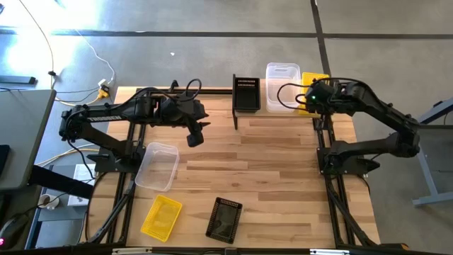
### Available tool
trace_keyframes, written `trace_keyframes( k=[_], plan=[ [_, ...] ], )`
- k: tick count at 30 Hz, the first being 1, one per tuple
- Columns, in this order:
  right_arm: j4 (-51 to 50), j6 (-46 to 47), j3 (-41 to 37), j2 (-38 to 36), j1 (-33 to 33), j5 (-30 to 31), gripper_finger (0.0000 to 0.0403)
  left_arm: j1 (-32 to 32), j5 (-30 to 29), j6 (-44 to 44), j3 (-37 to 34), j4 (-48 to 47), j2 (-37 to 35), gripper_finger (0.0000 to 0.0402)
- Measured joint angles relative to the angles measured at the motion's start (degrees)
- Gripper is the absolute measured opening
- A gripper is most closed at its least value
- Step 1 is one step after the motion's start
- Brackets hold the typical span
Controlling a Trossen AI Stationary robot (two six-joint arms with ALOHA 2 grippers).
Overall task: Stack baskets on shelf by color
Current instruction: Stack the right yellow bin on top of the yellow bin on the shelf
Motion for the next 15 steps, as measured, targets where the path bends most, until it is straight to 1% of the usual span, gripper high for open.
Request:
trace_keyframes(
  k=[4, 7, 12, 15],
  plan=[
    [0.01, 0.01, 0.0, 1.96, 0.0, -2.56, 0.0, 0.1, 0.0, 1.41, 0.0, 0.01, 0.0, 0.0125],
    [0.01, 0.01, 0.02, 3.15, -0.06, -1.51, 0.0, 0.1, 0.0, 2.15, 0.0, 0.01, 0.0, 0.0125],
    [0.04, 0.03, 0.02, 4.14, -0.15, -1.47, 0.0, 0.1, 0.0, 2.4, 0.0, 0.01, 0.0, 0.0125],
    [0.04, -0.01, 0.02, 4.21, -0.15, 0.02, 0.0, 0.12, 0.0, 2.72, 0.0, 0.01, 0.0, 0.0125]
  ],
)
